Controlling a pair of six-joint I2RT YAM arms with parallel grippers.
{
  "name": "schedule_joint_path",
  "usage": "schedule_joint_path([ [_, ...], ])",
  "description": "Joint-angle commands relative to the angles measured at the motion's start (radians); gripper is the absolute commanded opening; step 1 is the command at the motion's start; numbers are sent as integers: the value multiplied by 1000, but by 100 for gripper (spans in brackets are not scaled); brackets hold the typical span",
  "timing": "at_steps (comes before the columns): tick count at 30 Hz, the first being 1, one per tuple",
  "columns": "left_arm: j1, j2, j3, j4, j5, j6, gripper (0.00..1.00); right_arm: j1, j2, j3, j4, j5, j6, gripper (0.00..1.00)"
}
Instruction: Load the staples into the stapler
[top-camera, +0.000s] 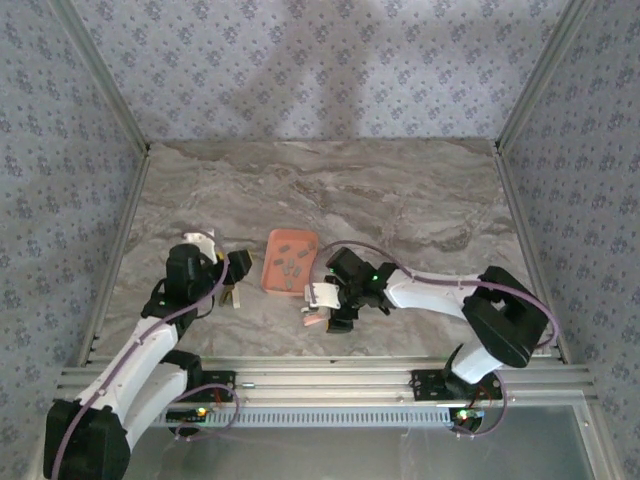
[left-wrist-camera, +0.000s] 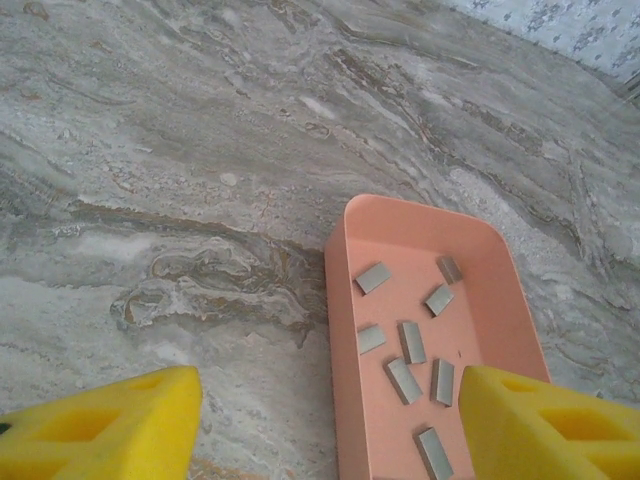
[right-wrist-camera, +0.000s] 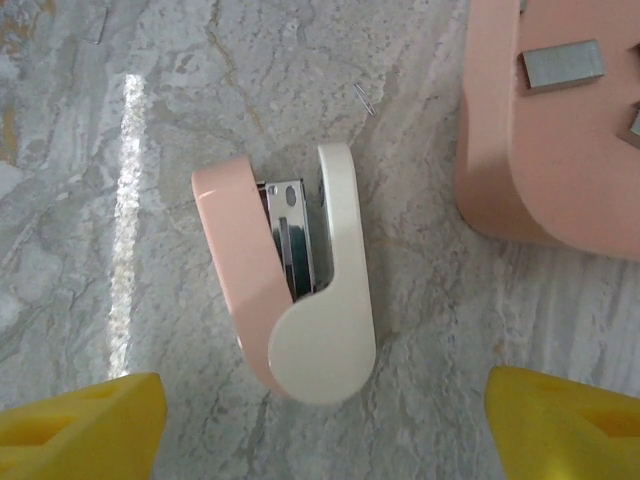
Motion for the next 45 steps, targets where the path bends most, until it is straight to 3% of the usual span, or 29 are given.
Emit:
schedule_joint_path([
  [1, -5, -8, -9, 39, -20, -5, 69, 7, 44, 38, -21, -24, -42, 82],
  [12, -7, -3, -17, 59, -17, -7, 69, 21, 162, 102, -58, -77, -51, 69],
  [18, -8, 11, -14, 70, 16, -1, 69, 31, 192, 112, -68, -72, -51, 51],
  [24, -10, 20, -12, 96, 52, 5, 70, 31, 146, 88, -67, -59, -62, 37],
  [29, -17, 35, -38, 205, 154, -5, 74, 23, 39, 11, 8, -58, -36, 33],
  [33, -51, 49, -31, 260, 200, -37, 74, -5, -81, -86, 174, -51, 51, 34],
  [36, -93, 70, -17, 302, 205, -87, 74, -25, -168, -191, 408, 13, 162, 32],
  [39, -143, 102, -3, 360, 231, -113, 74, -34, -207, -274, 670, 119, 292, 31],
  [45, -240, 189, 57, 409, 215, -200, 70, -31, -177, -358, 1013, 321, 477, 30],
])
